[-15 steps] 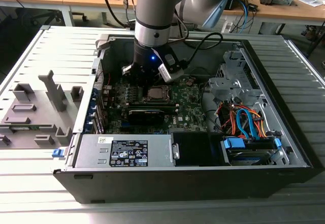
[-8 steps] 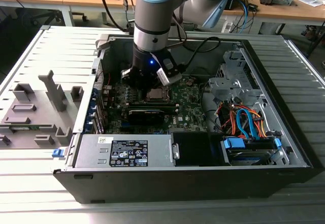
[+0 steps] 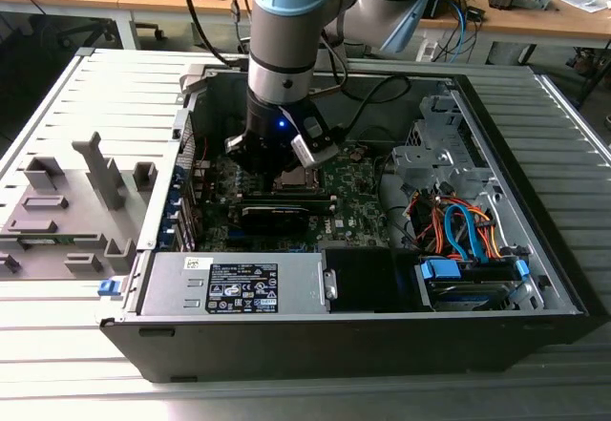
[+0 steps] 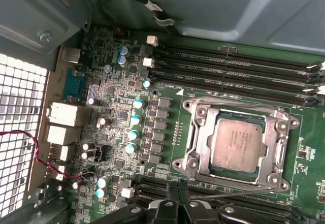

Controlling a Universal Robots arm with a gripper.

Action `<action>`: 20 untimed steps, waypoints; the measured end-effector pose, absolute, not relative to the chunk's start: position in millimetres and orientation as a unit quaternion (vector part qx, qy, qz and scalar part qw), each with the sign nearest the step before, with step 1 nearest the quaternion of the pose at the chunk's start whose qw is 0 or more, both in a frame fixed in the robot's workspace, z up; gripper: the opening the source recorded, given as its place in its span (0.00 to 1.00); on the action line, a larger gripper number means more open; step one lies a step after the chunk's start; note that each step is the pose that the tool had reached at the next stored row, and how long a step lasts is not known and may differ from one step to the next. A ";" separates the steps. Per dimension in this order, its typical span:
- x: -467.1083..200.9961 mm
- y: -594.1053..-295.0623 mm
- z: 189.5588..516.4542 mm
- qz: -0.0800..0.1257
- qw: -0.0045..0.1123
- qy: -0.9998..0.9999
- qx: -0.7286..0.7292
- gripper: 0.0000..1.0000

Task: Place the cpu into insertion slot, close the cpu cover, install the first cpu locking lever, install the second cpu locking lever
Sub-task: 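Install the second cpu locking lever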

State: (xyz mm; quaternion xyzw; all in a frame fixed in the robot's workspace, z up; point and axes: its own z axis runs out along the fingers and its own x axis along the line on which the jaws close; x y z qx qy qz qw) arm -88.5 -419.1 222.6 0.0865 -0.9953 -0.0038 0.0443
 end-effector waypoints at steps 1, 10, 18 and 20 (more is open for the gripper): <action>-88.6 -419.3 221.5 -0.004 0.044 -0.995 0.087 0.11; -91.2 -419.5 211.7 -0.010 0.044 -0.995 0.093 0.11; -91.4 -419.1 210.1 -0.029 0.042 -0.994 0.100 0.11; -91.4 -419.1 209.2 -0.031 0.042 -0.994 0.101 0.11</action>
